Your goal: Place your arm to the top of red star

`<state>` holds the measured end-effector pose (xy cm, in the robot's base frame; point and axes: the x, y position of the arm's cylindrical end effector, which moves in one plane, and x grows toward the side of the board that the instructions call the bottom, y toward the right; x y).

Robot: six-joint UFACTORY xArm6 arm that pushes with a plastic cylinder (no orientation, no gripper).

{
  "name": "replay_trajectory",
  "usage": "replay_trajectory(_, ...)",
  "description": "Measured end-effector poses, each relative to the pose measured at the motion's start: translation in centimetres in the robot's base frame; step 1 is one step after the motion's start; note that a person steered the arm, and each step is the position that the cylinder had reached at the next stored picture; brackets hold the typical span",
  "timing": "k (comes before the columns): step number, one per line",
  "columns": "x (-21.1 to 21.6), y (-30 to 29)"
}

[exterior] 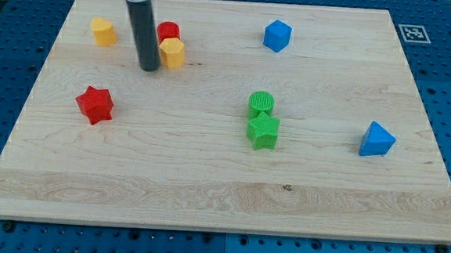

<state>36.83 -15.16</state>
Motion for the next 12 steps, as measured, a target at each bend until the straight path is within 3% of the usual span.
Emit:
replay_trajectory(1, -1.0, -5.4)
replay_trajectory(3, -7.5, -5.0)
replay_trajectory(5, -7.9, -3.4)
replay_trajectory(12, 2.3, -3.6)
